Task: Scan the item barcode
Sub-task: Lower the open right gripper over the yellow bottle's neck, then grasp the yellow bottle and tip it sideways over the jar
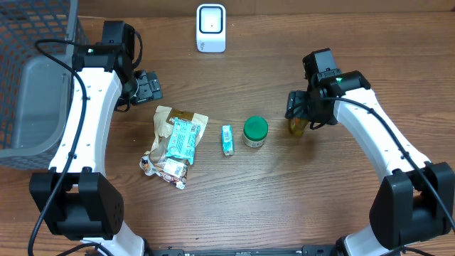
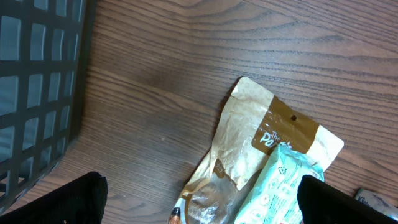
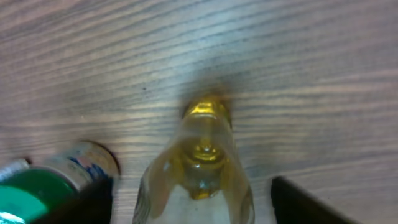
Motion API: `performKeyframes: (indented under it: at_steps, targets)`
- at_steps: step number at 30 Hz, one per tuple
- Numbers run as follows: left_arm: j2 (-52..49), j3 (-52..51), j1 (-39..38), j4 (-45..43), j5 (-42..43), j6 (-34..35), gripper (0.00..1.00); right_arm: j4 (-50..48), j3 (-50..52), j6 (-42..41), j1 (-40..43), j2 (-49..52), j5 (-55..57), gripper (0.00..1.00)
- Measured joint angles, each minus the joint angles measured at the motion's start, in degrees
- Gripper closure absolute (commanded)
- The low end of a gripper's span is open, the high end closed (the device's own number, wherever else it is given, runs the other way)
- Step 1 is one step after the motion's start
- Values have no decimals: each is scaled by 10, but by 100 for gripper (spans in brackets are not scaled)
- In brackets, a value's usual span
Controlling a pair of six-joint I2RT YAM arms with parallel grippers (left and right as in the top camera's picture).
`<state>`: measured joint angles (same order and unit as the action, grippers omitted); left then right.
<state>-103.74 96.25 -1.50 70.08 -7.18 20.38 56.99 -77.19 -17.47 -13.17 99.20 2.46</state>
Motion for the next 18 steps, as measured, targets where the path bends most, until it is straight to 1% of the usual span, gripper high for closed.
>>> performKeyframes:
  at_steps: [1, 2, 3, 5, 6, 7, 10, 12, 14, 18]
  targets:
    - [0, 0, 0, 0, 0, 0, 0, 1, 0, -2, 0, 0, 0, 36]
    - [0, 0, 0, 0, 0, 0, 1, 1, 0, -3, 0, 0, 0, 39]
    - [0, 0, 0, 0, 0, 0, 0, 2, 0, -2, 0, 0, 0, 44]
    - [0, 0, 0, 0, 0, 0, 0, 5, 0, 0, 0, 0, -1, 57]
    - [0, 0, 0, 0, 0, 0, 0, 6, 0, 2, 0, 0, -1, 62]
    - [0, 0, 0, 0, 0, 0, 0, 7, 0, 2, 0, 0, 0, 65]
    - [0, 0, 0, 0, 0, 0, 1, 7, 0, -2, 0, 0, 0, 65]
    - [0, 0, 0, 0, 0, 0, 0, 9, -1, -3, 1, 0, 0, 72]
    - [0, 0, 0, 0, 0, 0, 0, 17, -3, -3, 4, 0, -4, 75]
    - [0, 0, 0, 0, 0, 0, 0, 52, -22, -3, 22, 0, -27, 78]
